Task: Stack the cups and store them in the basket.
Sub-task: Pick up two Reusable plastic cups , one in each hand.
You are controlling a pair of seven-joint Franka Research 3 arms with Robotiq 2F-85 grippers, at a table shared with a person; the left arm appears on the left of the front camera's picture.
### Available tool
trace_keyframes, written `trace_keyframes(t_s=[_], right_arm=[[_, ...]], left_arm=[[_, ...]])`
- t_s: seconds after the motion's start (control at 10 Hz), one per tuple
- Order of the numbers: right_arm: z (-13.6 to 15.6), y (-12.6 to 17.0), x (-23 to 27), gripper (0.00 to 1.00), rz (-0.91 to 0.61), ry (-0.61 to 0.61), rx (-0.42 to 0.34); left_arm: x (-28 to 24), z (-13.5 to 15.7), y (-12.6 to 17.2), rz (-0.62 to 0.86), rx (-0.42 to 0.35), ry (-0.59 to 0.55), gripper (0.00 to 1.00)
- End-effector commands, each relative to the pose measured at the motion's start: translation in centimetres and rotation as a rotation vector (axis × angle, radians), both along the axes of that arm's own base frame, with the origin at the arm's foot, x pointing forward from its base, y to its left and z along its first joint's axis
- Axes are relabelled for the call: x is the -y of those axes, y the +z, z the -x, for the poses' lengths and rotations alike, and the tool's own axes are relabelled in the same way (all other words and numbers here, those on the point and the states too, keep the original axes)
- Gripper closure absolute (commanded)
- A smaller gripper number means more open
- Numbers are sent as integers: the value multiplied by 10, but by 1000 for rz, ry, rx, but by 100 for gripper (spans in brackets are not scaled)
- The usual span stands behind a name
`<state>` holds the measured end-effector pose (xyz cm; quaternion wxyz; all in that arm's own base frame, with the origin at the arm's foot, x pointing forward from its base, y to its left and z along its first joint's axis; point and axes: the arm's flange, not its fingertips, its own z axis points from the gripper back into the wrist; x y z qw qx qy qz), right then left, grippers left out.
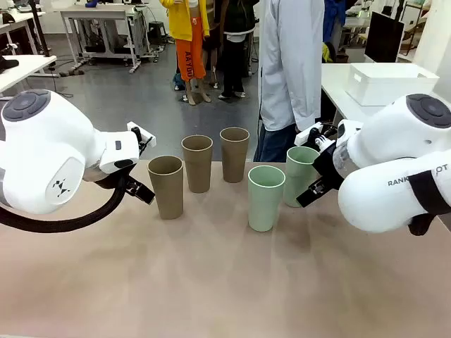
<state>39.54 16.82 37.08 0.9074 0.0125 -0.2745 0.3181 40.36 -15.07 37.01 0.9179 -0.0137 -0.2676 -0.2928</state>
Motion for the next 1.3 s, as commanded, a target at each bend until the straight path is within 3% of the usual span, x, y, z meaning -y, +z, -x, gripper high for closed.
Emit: trace_keyframes(t_s=[0.0,0.9,1.2], right_arm=[[0,0,0,0,0,0,0],[0,0,0,0,1,1,0],[14,79,32,0,-76,16,13]], left_arm=[[0,0,0,0,0,0,0],[0,0,0,0,0,0,0],[-32,16,72,65,41,-58,0]])
